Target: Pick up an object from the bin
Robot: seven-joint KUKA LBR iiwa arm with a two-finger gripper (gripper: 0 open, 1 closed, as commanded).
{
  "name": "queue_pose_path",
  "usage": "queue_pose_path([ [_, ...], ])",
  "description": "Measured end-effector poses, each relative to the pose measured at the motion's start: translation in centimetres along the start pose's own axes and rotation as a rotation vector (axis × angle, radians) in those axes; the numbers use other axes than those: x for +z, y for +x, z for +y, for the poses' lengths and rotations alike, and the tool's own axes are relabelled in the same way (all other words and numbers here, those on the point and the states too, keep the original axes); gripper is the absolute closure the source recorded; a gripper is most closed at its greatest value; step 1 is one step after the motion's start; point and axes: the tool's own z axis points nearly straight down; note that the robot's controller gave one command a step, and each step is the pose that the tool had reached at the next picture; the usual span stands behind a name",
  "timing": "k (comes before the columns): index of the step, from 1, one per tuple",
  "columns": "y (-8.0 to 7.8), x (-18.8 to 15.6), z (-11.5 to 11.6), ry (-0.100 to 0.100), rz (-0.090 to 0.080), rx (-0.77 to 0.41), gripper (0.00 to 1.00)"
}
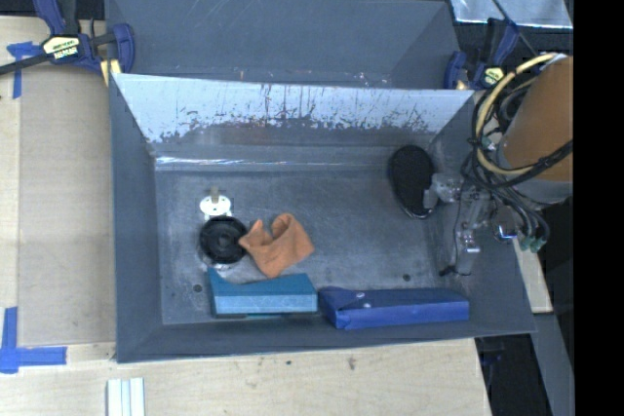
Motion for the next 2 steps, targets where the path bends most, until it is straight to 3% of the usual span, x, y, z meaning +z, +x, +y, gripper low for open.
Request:
queue_pose_path([
  [1, -0.2, -0.4, 0.0, 0.002, -0.008, -0.003, 0.00],
  [2, 0.6, 1.8, 4.7, 0.003, -0.010, -0.012, 0.00],
])
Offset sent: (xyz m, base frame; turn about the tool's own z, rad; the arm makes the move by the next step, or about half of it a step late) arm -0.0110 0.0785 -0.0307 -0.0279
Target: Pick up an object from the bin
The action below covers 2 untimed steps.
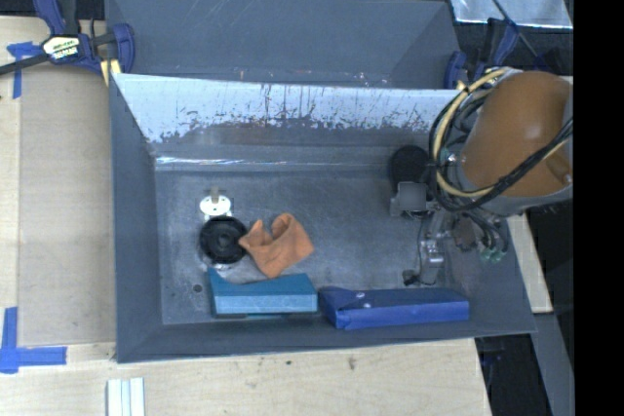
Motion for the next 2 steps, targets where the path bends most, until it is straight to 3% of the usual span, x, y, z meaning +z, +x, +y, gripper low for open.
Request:
queue_pose_path([
  [1, -1.2, 4.5, 2.5, -0.004, 0.000, -0.008, 0.00],
  [2, -1.0, 4.1, 6.4, -0.002, 0.002, -0.015, 0.00],
])
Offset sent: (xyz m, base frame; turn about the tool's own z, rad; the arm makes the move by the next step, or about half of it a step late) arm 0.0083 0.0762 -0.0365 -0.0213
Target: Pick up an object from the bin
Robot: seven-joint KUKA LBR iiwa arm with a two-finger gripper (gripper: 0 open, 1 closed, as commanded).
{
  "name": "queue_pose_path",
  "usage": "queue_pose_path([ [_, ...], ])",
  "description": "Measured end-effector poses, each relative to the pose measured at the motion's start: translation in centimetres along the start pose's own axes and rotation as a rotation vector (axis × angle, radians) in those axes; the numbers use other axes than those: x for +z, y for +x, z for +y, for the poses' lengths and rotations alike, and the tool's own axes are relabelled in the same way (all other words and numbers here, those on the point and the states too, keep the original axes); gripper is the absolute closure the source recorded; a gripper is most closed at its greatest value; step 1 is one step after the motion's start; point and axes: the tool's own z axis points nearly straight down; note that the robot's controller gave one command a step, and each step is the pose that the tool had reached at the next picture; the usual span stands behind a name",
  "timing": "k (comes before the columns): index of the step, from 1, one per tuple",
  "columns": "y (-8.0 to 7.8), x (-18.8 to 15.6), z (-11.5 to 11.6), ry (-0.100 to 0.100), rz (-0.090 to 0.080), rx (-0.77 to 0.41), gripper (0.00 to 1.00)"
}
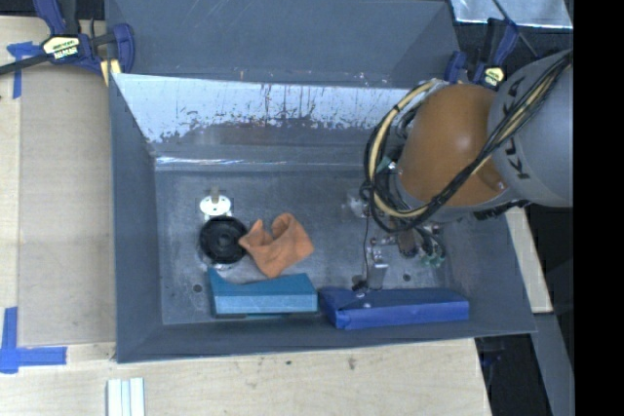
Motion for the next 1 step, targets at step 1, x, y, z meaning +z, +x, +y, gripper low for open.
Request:
queue_pose_path([
  [1, -1.91, 2.00, 2.50, 0.000, -0.005, -0.013, 0.00],
])
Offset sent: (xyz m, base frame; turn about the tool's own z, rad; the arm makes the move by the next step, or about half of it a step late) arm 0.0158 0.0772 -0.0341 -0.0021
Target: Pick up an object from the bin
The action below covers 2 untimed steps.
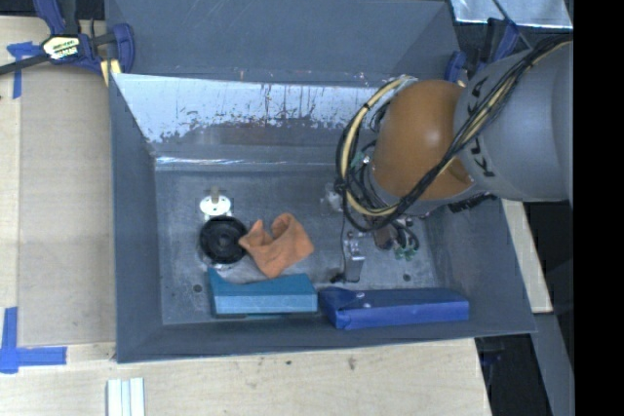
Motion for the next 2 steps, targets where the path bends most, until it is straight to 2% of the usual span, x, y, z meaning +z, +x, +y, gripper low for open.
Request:
queue_pose_path([
  [1, -0.21, 0.51, 0.51, 0.000, 0.002, 0.003, 0.00],
  [2, 0.65, 1.37, 0.39, -0.004, 0.005, -0.120, 0.00],
])
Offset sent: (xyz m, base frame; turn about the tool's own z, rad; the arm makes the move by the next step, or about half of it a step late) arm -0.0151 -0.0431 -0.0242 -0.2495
